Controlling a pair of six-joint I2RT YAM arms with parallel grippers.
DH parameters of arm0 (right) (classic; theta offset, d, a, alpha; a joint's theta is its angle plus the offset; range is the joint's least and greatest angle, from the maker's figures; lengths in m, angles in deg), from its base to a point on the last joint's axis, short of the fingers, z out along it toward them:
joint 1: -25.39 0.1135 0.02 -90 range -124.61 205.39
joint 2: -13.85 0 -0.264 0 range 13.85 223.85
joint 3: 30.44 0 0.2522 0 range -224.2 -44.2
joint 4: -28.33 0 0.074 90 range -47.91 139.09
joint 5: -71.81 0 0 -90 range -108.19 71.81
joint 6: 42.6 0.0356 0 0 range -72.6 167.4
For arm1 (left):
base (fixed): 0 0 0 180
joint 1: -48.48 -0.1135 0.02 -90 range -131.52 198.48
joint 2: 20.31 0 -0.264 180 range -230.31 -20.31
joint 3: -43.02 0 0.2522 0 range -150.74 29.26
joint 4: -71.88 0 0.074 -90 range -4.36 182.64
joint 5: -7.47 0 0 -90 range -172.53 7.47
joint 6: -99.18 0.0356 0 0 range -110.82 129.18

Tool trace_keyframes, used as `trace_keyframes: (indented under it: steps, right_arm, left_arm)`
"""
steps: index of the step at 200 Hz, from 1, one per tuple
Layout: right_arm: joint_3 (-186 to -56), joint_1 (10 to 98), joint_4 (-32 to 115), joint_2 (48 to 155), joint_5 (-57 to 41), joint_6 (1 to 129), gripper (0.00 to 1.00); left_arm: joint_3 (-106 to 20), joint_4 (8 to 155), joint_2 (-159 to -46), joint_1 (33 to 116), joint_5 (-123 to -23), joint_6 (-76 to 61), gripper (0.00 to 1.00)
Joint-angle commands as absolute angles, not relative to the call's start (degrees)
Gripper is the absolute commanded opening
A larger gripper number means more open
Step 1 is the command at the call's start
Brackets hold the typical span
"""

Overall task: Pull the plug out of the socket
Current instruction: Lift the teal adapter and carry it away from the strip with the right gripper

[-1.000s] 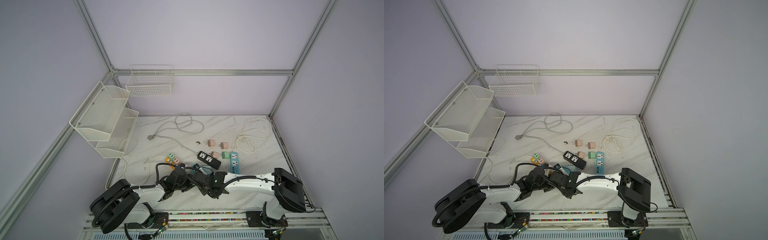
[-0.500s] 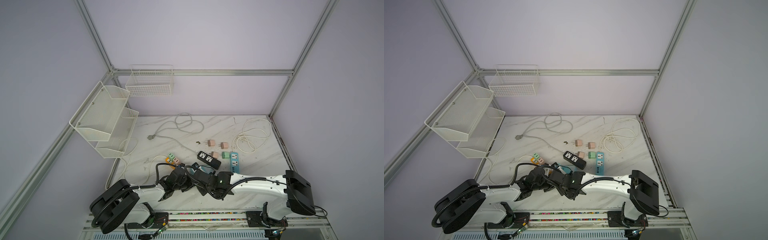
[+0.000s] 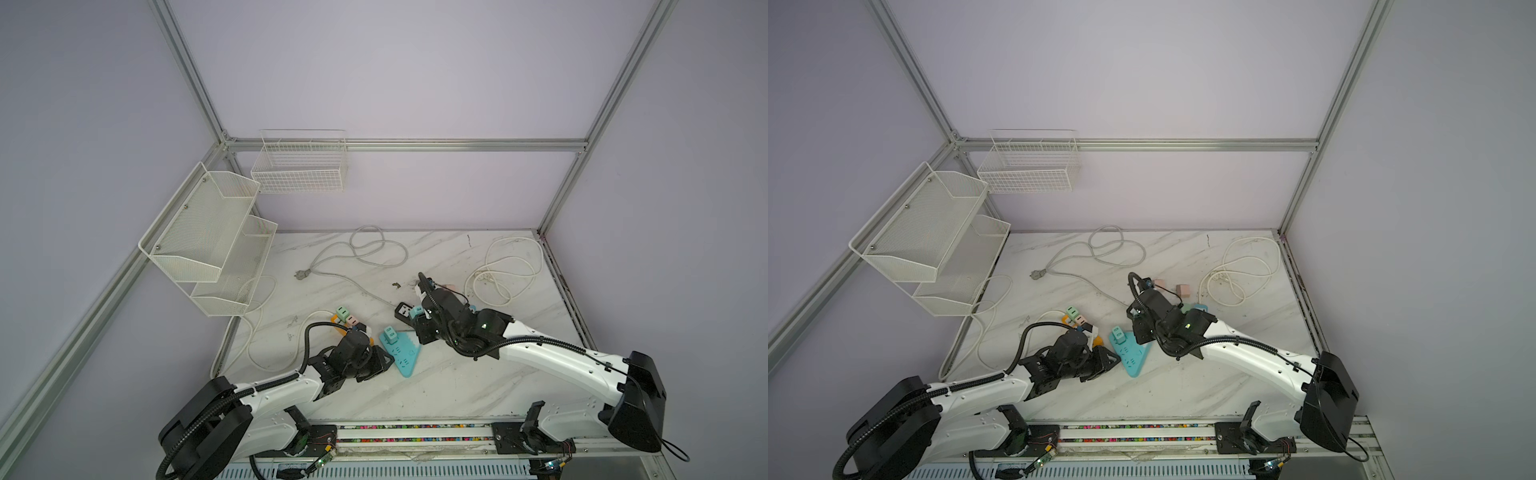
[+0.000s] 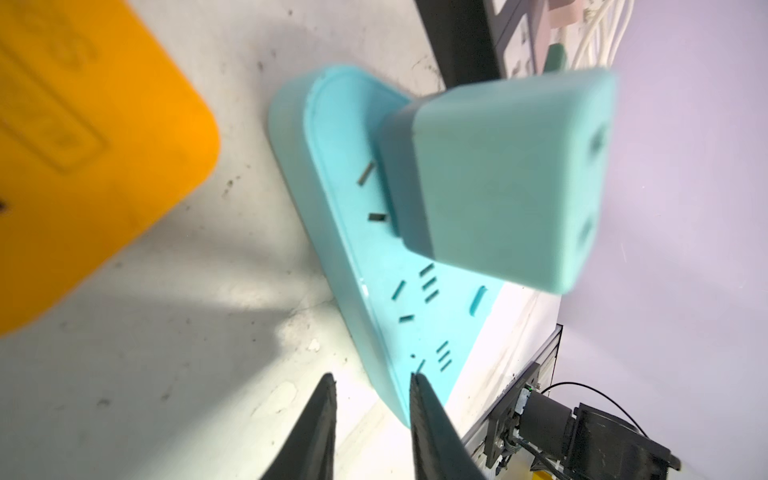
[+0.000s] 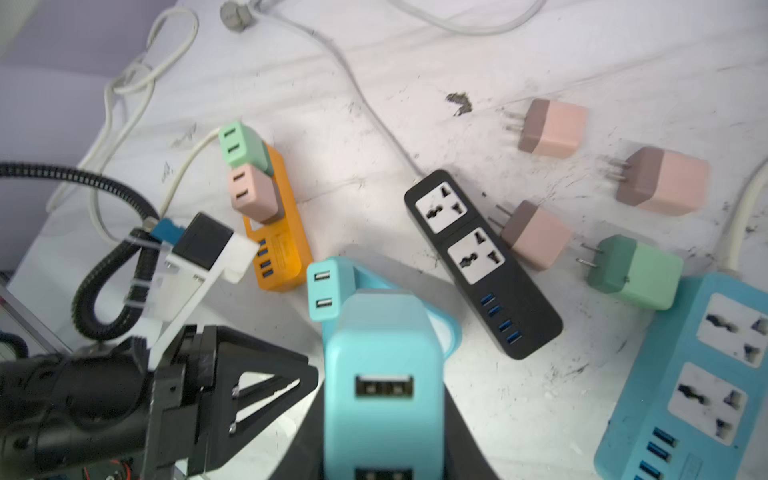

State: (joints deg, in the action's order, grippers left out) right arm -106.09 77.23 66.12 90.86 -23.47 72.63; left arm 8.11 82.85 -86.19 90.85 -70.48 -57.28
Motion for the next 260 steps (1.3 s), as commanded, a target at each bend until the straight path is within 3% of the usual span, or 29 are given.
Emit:
trace_keyframes:
  steps: [1, 36, 72, 144, 260]
  right_arm:
    - [-104.4, 69.8, 57.4, 89.2, -14.5, 74.2, 0.13]
    - [-101.4, 59.9, 41.3, 92.2, -5.0, 78.7, 0.15]
    - [-104.0, 53.1, 33.7, 103.6, -1.4, 81.6, 0.14]
    - [-108.8, 44.3, 29.2, 117.6, 1.4, 82.8, 0.14]
    - [-117.0, 39.9, 31.8, 129.8, -0.8, 81.0, 0.15]
  left_arm:
    - [2.5, 84.8, -83.2, 90.2, -71.7, -54.4, 0.32]
    - [0.1, 90.2, -79.6, 89.3, -72.7, -51.0, 0.34]
    - [-2.0, 96.0, -76.3, 88.1, -75.1, -46.9, 0.39]
    - [-0.2, 99.2, -71.0, 86.0, -80.0, -43.8, 0.44]
    - [-0.4, 99.6, -71.9, 84.6, -80.2, -41.8, 0.50]
